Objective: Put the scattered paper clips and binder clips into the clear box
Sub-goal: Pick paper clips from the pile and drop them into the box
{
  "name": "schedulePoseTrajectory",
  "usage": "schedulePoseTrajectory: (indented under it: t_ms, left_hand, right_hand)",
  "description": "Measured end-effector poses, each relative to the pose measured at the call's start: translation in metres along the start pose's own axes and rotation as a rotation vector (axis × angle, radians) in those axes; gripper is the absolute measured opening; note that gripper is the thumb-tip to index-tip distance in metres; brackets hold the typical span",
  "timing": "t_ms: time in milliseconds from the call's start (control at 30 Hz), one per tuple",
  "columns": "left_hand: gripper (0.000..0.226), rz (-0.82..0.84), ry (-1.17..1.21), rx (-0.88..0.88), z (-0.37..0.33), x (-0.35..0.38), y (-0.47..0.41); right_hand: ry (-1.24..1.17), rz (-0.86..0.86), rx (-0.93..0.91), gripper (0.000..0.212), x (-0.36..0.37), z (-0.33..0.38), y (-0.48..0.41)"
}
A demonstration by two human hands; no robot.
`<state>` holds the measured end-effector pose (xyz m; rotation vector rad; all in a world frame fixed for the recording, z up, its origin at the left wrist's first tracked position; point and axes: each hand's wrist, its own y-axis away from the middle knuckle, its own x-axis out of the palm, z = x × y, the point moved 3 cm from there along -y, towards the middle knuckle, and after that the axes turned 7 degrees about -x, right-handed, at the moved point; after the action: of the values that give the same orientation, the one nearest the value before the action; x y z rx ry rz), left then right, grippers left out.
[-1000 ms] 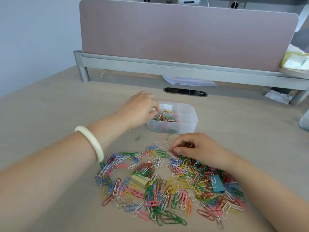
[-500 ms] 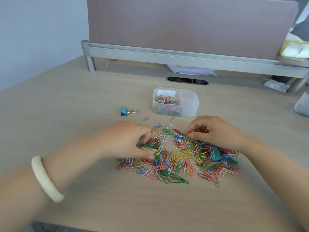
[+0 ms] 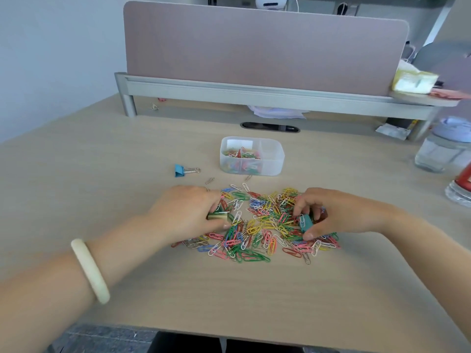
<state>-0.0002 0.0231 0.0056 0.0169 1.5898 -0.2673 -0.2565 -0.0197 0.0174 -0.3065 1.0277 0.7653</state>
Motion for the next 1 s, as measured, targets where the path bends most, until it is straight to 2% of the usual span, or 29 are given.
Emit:
schedulePoseTrajectory:
  t_ms: [167,333,500,633,700,767,900,1000]
  left_hand:
    - [0.039,-0.071,-0.038,0.072,-0.007,0.000,0.000]
    - [0.031,-0.089,0.032,0.075,-0.006,0.000,-0.002]
    - [0.049,-0.130,0.006,0.015,-0.008,0.002,-0.003]
    - [0.050,-0.140,-0.051,0.011,-0.015,0.002,-0.006]
    - [0.046,-0.138,-0.024,0.015,-0.016,0.003,-0.008]
    - [0.041,-0.122,0.023,0.002,-0.015,0.003,-0.009]
    - [0.030,0.001,0.247,-0.084,-0.002,0.004,-0.011]
    - [0.029,0.075,0.367,-0.102,0.008,0.002,-0.013]
  right_hand:
    - [0.001,-0.103,-0.041,0.032,0.005,0.004,-0.006]
    - [-0.135,-0.199,-0.058,0.030,0.000,0.010,-0.014]
    - [-0.159,-0.167,-0.074,0.023,-0.009,0.015,-0.024]
    - [-0.237,-0.106,-0.087,0.026,-0.008,0.020,-0.035]
    - [-0.280,-0.087,-0.074,0.028,-0.009,0.024,-0.041]
    - [-0.319,-0.072,-0.048,0.022,-0.010,0.025,-0.047]
    - [-0.407,-0.074,-0.017,0.019,-0.014,0.020,-0.055]
    - [-0.482,-0.058,0.005,0.012,-0.015,0.016,-0.059]
